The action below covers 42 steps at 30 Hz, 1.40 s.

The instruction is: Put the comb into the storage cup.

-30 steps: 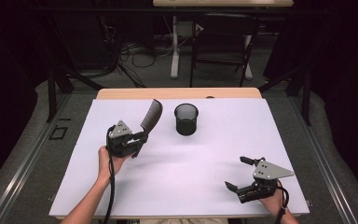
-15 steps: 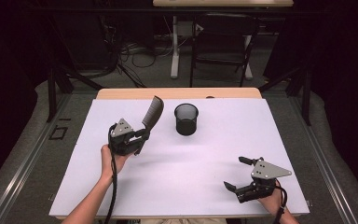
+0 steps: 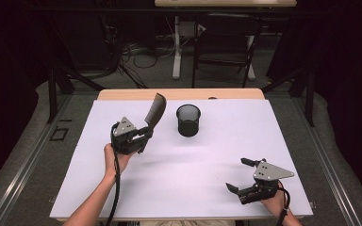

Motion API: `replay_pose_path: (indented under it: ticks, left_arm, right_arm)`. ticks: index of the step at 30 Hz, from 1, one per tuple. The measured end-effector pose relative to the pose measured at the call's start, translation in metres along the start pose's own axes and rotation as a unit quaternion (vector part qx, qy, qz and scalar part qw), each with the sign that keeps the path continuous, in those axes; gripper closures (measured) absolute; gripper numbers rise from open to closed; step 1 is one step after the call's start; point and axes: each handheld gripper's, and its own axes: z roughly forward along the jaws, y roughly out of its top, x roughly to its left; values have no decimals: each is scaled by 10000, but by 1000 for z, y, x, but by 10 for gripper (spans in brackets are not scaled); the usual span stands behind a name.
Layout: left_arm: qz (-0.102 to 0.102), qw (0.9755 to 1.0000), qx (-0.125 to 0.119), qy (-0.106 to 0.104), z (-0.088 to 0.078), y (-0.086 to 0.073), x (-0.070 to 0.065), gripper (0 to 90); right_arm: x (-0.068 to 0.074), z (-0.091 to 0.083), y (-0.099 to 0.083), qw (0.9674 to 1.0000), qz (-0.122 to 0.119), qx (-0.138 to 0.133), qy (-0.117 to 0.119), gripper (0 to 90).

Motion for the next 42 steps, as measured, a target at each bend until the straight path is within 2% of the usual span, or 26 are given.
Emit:
replay_pose_path:
  ticks: [19,42]
  left_arm:
    - [-53,10000,-37,-59,11,8,1,725]
    - [-53,9998,-178,-101,16,23,4,725]
  right_arm:
    - [0,-1,-1,10000,1,5,-11,2]
    - [-1,-2,-1,10000,14,31,-49,4]
